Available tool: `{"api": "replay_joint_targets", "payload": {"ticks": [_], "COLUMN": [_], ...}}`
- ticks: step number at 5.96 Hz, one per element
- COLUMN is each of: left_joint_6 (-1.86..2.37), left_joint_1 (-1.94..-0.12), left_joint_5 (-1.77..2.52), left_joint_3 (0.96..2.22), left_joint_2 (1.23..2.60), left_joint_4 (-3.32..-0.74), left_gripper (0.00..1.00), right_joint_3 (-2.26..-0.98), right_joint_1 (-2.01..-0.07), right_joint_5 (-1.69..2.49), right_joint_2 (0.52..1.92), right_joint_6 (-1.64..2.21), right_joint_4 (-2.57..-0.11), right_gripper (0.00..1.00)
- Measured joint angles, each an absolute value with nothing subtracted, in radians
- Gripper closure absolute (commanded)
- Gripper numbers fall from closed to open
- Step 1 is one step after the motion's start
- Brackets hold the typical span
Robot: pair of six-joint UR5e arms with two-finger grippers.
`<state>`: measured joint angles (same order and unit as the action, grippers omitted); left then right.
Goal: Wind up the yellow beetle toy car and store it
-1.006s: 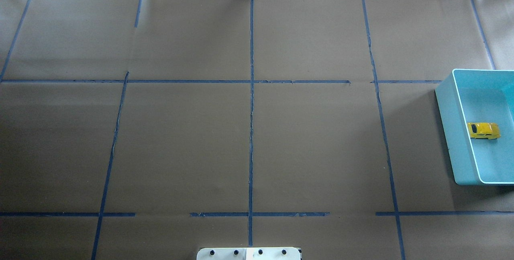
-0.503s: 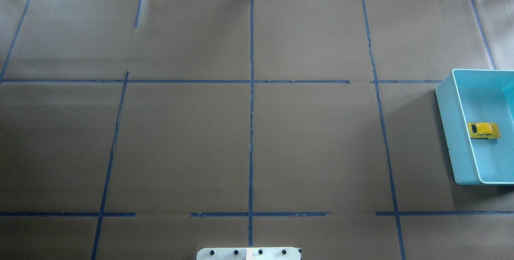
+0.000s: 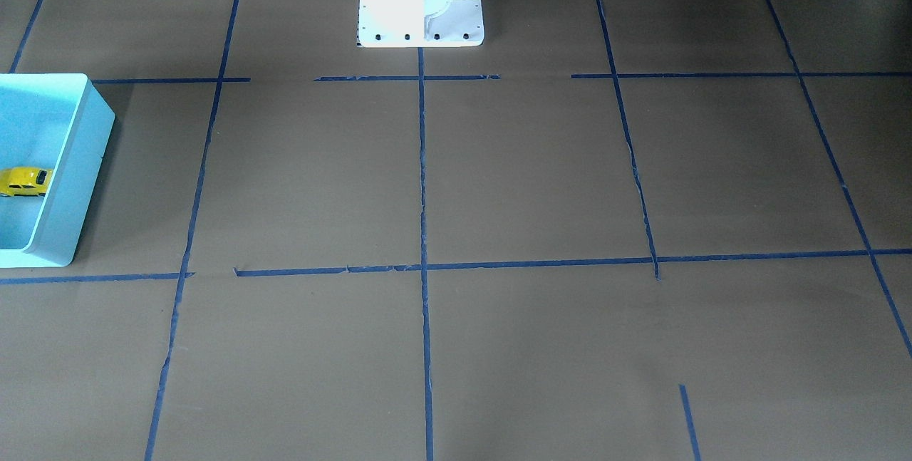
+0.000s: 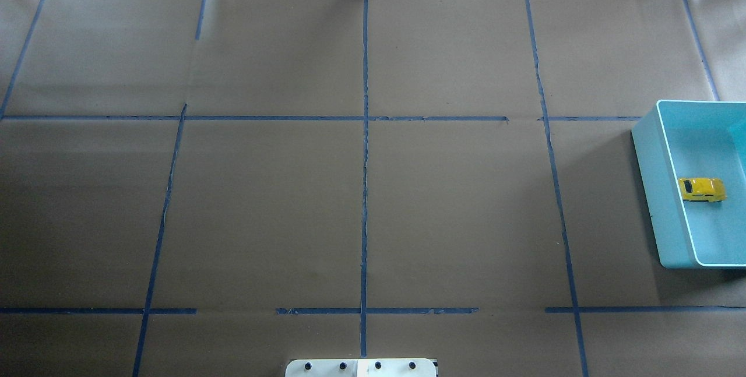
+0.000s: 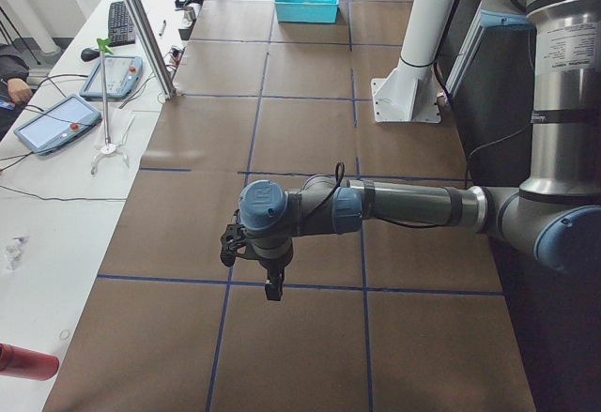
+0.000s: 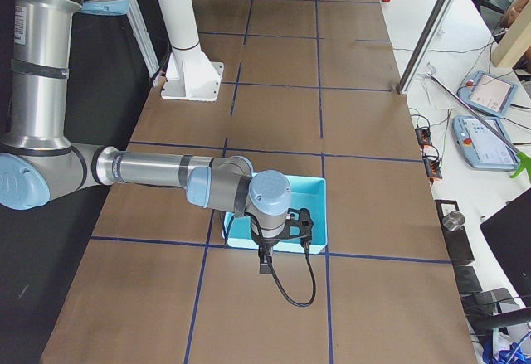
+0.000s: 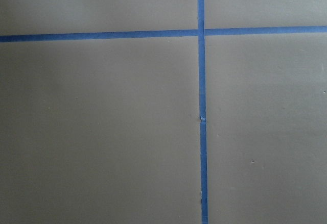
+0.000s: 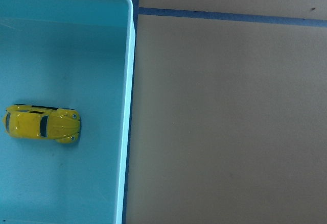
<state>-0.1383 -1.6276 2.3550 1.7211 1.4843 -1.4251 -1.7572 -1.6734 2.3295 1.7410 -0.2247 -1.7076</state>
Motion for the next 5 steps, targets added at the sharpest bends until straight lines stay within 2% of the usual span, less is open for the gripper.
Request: {"api": "replay_joint_targets", "payload": {"ticks": [5], "left_joint_6": [-0.137], "left_joint_1": [-1.626], "left_joint_5": [2.355], "left_joint_3": [1.714], "left_joint_2": [1.481], "left_joint_4": [-1.436], "left_gripper": [0.0], "right_joint_3": [-1.779], "right_joint_1": [-1.672], "right_joint_5": [2.399], "right_joint_2": [1.755], "right_joint_6": [-0.229], "right_joint_4": [-1.712], "right_gripper": [0.0]}}
